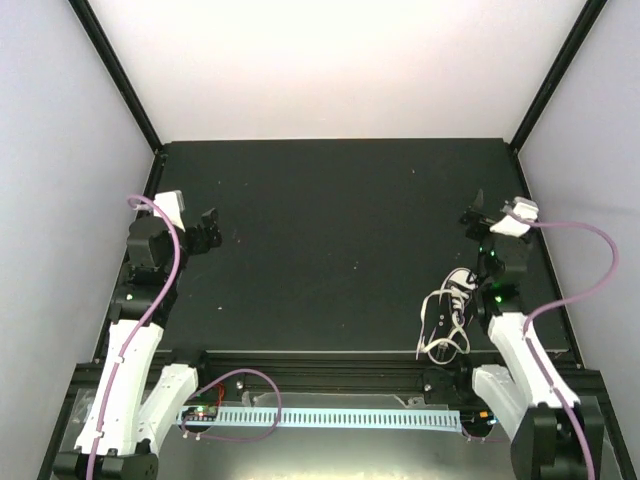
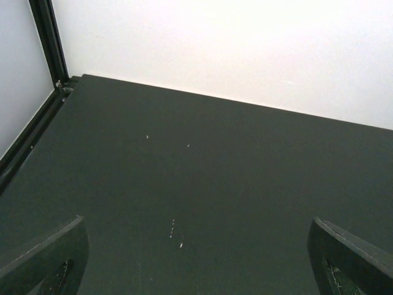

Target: Tie the shoes

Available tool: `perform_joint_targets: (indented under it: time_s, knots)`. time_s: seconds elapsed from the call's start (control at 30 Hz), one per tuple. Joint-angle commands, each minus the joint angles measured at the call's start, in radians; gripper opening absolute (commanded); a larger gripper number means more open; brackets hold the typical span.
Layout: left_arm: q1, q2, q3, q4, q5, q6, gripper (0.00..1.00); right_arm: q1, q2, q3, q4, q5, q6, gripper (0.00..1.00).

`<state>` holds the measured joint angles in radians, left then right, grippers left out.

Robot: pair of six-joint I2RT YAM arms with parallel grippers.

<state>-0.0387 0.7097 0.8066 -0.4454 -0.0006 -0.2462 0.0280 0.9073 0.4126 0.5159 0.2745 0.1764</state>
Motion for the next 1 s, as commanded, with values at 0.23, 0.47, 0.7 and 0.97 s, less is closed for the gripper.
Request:
perform_joint_targets:
  time_s: [0.23,0.47,0.7,0.97]
  knots:
    - [0.005,0.002,0.012,-0.02,0.061,0.028,0.99,0.001,-0.289,-0.007,-0.395,0.054,0.187,1.0]
    - [0.005,0.124,0.108,0.057,0.269,0.04,0.99,0.0,-0.286,0.031,-0.521,-0.105,0.212,1.0]
    - [0.007,0.194,0.194,0.042,0.099,0.139,0.99,0.007,-0.068,0.145,-0.82,-0.424,0.328,1.0]
    - [0.016,0.101,0.091,0.087,0.07,0.151,0.99,0.043,-0.093,0.117,-1.105,-0.341,0.395,1.0]
